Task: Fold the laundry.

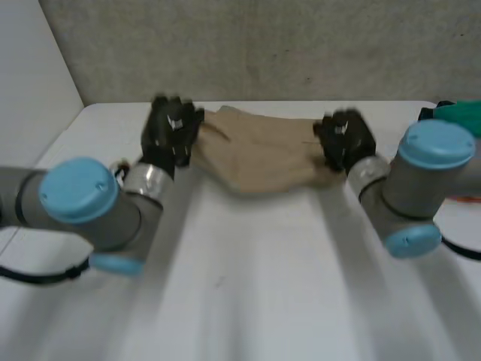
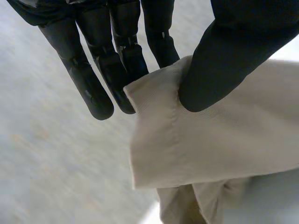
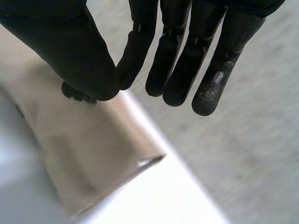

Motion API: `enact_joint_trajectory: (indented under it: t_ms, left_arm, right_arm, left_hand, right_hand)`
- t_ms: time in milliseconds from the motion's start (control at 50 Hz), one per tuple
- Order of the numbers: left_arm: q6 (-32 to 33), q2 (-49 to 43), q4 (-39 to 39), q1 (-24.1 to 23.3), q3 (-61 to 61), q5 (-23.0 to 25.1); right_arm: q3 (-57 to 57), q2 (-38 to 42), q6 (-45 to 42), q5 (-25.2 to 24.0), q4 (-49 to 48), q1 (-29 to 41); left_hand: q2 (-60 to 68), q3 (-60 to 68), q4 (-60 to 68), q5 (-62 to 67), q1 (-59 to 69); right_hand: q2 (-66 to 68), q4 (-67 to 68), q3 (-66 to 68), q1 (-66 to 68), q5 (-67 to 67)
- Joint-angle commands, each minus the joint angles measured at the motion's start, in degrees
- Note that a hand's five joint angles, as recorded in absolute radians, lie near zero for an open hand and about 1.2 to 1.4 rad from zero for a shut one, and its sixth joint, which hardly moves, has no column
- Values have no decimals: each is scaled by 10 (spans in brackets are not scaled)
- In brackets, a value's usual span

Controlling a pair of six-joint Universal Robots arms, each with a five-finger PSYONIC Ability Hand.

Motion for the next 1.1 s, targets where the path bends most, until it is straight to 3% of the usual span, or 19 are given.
enact_joint_trajectory:
  t_ms: [20, 180, 280, 300, 320, 340, 420, 600, 860, 1060, 1080, 1100]
  left_arm:
    - [8, 23, -111, -10, -75, -21]
    - [16, 95, -257, -19, -112, -71]
    - [9, 133, -283, -21, -126, -77]
    - [9, 137, -283, -22, -129, -77]
    - [9, 146, -283, -24, -128, -77]
    - [8, 150, -283, -26, -126, -77]
    - [6, 172, -280, -40, -110, -77]
    - [-38, 184, -280, -51, -35, -78]
    - [-91, 154, -283, -53, 95, -80]
    - [-119, 152, -283, -53, 125, -81]
    - [-120, 152, -283, -52, 125, -81]
    - [-120, 152, -283, -52, 125, -81]
  right_arm:
    - [32, -6, -9, -1, 67, -5]
    - [79, -67, -28, -3, 177, -6]
    - [111, -98, -43, 0, 212, -8]
    - [118, -105, -40, -3, 210, -9]
    - [135, -119, -36, -6, 201, -12]
    - [143, -124, -33, -6, 192, -12]
    - [177, -136, 0, -5, 122, -9]
    - [207, -136, 129, -10, 96, -11]
    - [120, -11, 240, 12, 55, 9]
    - [16, 69, 262, 76, 24, 11]
    - [13, 73, 261, 76, 20, 11]
    - [8, 77, 260, 76, 10, 11]
  left_hand:
    - [110, 111, 111, 142, 151]
    - [110, 111, 111, 142, 151]
    - [110, 111, 111, 142, 151]
    - [110, 111, 111, 142, 151]
    - [110, 111, 111, 142, 151]
    - [110, 111, 111, 142, 151]
    - [110, 111, 111, 142, 151]
    - [110, 111, 111, 142, 151]
    - [110, 111, 111, 142, 151]
    - [110, 111, 111, 142, 151]
    - [110, 111, 111, 142, 151]
    - [110, 111, 111, 142, 151]
  right_hand:
    - [122, 117, 121, 224, 130]
    - [122, 117, 121, 224, 130]
    - [122, 117, 121, 224, 130]
    - [28, 23, 27, 130, 35]
    - [-319, -325, -321, -218, -312]
    - [-459, -465, -461, -358, -452]
    - [-578, -583, -579, -476, -570]
    - [-578, -583, -579, -476, -570]
    - [-570, -576, -572, -469, -563]
    - [-288, -293, -289, -186, -280]
    - [-242, -248, -244, -141, -235]
    - [-89, -94, -90, 13, -82]
